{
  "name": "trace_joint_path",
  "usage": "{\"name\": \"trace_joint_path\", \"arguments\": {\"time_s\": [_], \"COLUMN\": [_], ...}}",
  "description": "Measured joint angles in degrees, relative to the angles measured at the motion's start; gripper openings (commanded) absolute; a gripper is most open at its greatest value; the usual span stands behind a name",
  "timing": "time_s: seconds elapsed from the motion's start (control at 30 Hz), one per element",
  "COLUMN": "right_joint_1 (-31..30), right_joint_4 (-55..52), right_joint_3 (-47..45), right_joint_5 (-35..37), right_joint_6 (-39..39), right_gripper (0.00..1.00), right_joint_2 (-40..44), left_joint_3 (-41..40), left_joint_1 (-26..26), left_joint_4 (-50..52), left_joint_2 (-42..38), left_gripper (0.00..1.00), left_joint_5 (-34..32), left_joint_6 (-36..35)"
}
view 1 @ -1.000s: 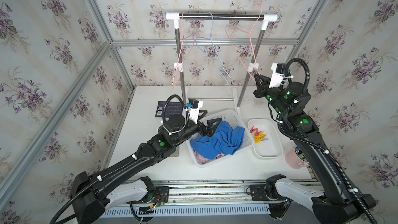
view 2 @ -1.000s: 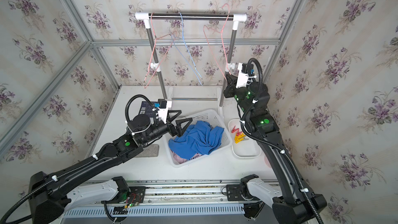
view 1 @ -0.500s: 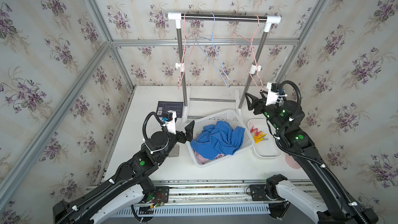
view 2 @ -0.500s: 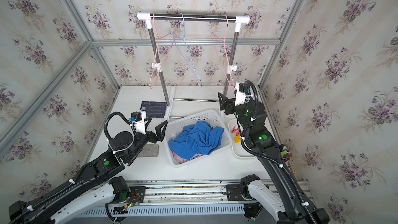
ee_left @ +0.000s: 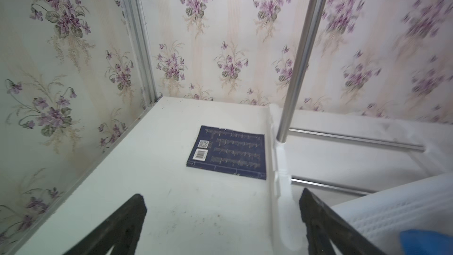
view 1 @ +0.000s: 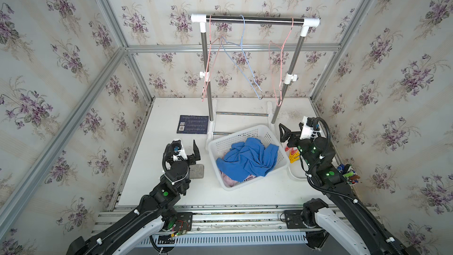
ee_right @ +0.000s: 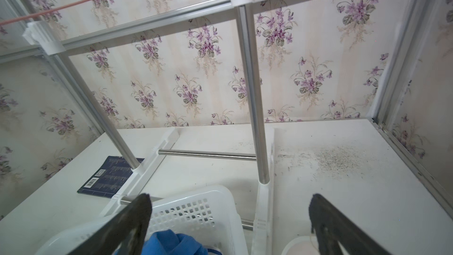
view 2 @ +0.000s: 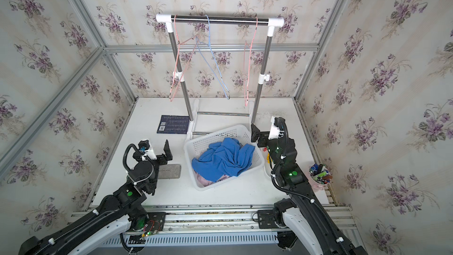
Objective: Remove the clothespins securing tank tops to the hanger
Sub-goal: Reset both arms
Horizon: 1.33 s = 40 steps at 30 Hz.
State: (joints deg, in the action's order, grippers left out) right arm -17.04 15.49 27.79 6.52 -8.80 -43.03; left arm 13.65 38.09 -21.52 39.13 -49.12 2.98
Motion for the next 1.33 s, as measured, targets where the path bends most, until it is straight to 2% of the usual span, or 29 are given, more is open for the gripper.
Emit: {"name": "trace_joint_path", "arguments": {"time_s": [0.1,0.2,0.27,0.37,0.43,0.53,0.6,0.7,0.77,0.83,0.9,0.93,1.0,1.07,1.23,1.33], "right_joint_1": [1.9,6.4,8.7,11.0,15.4,20.4,20.6,18.2,15.0,13.3,12.7,12.5,11.8,11.1,10.9,10.8], "right_joint_4": [9.6,19.0,25.6,33.5,38.9,43.8,45.7,52.6,59.3,56.2,59.0,58.4,60.3,60.8,67.6,66.6], "right_joint_3": [-8.3,-13.9,-15.9,-17.5,-17.6,-17.4,-17.1,-19.0,-20.3,-18.6,-16.7,-16.4,-16.9,-18.2,-23.6,-21.3], "right_joint_5": [5.4,9.6,12.2,12.9,12.1,9.3,5.7,3.5,1.7,0.4,1.1,1.7,2.8,3.0,-2.2,-3.4], "right_joint_6": [0.5,0.2,0.4,2.6,1.3,-0.9,-1.4,0.3,3.0,5.1,6.3,6.5,7.3,8.2,11.8,12.2], "right_gripper": [1.0,1.0,1.0,1.0,1.0,1.0,1.0,1.0,1.0,1.0,1.0,1.0,1.0,1.0,1.0,1.0], "right_joint_2": [-3.3,-11.0,-16.6,-24.8,-29.3,-35.8,-36.8,-38.9,-44.3,-44.9,-45.4,-45.2,-45.5,-44.8,-44.9,-44.9], "left_joint_3": [-1.5,-1.4,-0.9,1.1,2.0,-0.4,0.5,2.4,2.3,4.2,6.8,7.7,7.9,8.2,9.3,9.2], "left_joint_1": [-4.7,-10.7,-12.3,-12.5,-15.4,-21.3,-22.6,-23.7,-25.0,-25.8,-26.8,-27.2,-28.0,-28.2,-29.6,-29.6], "left_joint_4": [-7.5,-18.1,-23.8,-26.4,-27.3,-31.2,-29.3,-34.8,-31.2,-33.1,-31.5,-28.1,-30.3,-26.7,-25.5,-24.3], "left_joint_2": [8.9,21.3,29.3,31.2,30.5,34.8,38.0,45.3,44.1,45.9,48.9,48.4,48.7,47.8,47.7,47.6], "left_gripper": [0.99,0.99,0.99,0.99,0.99,0.99,0.99,0.99,0.99,0.99,0.99,0.99,0.99,0.99,0.99,0.99], "left_joint_5": [0.1,1.6,1.8,3.8,6.4,9.1,13.4,17.7,19.9,21.0,23.8,24.4,24.9,25.4,28.5,30.0], "left_joint_6": [-4.3,-5.3,-7.1,-10.1,-9.9,-7.9,-7.8,-7.8,-7.3,-6.8,-6.5,-6.0,-5.4,-5.2,-4.3,-4.1]}}
